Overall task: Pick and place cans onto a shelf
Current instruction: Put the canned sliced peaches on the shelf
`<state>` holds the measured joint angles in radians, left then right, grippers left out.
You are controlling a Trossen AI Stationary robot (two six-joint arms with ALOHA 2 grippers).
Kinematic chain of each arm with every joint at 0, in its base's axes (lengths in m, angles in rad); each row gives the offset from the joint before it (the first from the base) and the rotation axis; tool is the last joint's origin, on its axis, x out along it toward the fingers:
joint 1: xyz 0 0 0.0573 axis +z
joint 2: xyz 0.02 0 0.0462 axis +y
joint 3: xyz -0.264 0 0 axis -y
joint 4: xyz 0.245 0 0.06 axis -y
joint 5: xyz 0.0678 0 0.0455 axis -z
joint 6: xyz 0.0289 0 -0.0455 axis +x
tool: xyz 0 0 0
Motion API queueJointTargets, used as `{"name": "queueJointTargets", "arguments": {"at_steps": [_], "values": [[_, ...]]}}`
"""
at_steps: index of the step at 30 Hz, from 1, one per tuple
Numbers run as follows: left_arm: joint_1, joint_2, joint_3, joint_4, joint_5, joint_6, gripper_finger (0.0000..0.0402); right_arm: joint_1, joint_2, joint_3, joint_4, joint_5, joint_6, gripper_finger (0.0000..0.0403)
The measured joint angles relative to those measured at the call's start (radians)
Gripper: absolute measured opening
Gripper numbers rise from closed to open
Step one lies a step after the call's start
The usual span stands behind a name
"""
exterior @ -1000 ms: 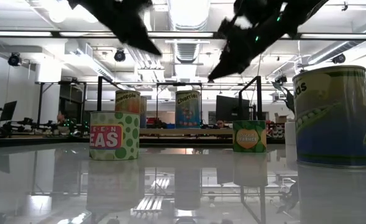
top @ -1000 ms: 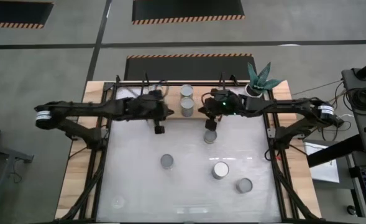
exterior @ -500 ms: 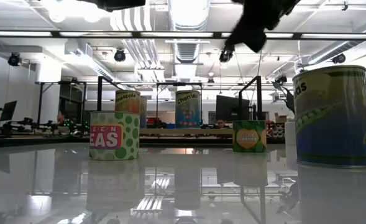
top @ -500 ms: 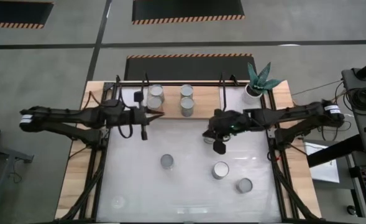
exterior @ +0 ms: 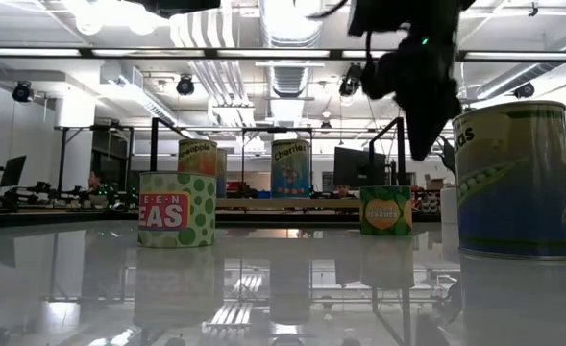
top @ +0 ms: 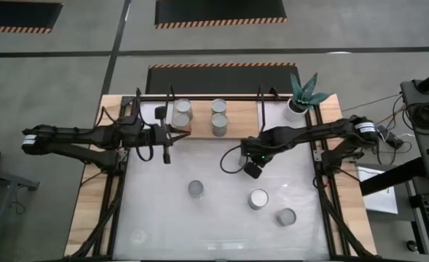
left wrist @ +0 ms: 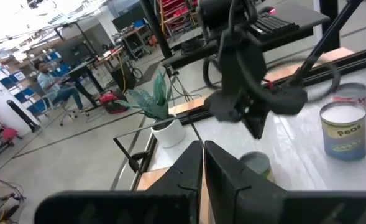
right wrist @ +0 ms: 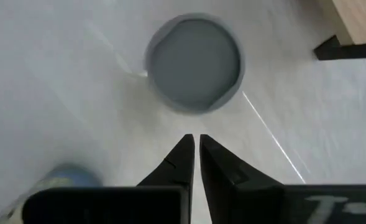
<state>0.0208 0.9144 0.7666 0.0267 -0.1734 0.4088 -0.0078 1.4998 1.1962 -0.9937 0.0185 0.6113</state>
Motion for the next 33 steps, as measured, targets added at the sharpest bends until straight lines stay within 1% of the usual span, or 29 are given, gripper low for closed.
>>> {"name": "queueJointTargets", "arguments": {"at_steps": [2,5,15,18,21,23,25,30,33], "values": [[0.000,0.000,0.000,0.000,0.000,0.000,0.0000,-0.011,0.031,0.010,0.003,0.000,0.004,0.0029],[0.000,0.000,0.000,0.000,0.000,0.000,0.0000,-0.027,0.066,0.026,0.004,-0.007,0.025,0.0068],[0.000,0.000,0.000,-0.023,-0.001,0.001,0.0000,-0.030,0.128,0.052,0.005,-0.017,0.025,0.0268],[0.000,0.000,0.000,-0.023,-0.001,0.001,0.0000,-0.030,0.143,0.053,0.010,-0.012,0.025,0.0318],[0.000,0.000,0.000,-0.023,-0.001,0.001,0.0000,-0.030,0.168,0.053,0.015,-0.011,0.024,0.0356],[0.000,0.000,0.000,-0.023,-0.002,0.001,0.0000,-0.030,0.185,0.053,0.022,-0.011,0.024,0.0367],[0.000,0.000,0.000,-0.023,-0.002,0.001,0.0000,-0.030,0.197,0.053,0.044,-0.009,0.020,0.0370],[0.000,0.000,0.000,-0.023,-0.002,0.001,0.0000,-0.030,0.219,0.063,0.078,0.035,0.017,0.0362],[0.000,0.000,0.000,-0.024,-0.002,0.001,0.0000,-0.032,0.217,0.075,0.090,0.045,0.017,0.0348]]}}
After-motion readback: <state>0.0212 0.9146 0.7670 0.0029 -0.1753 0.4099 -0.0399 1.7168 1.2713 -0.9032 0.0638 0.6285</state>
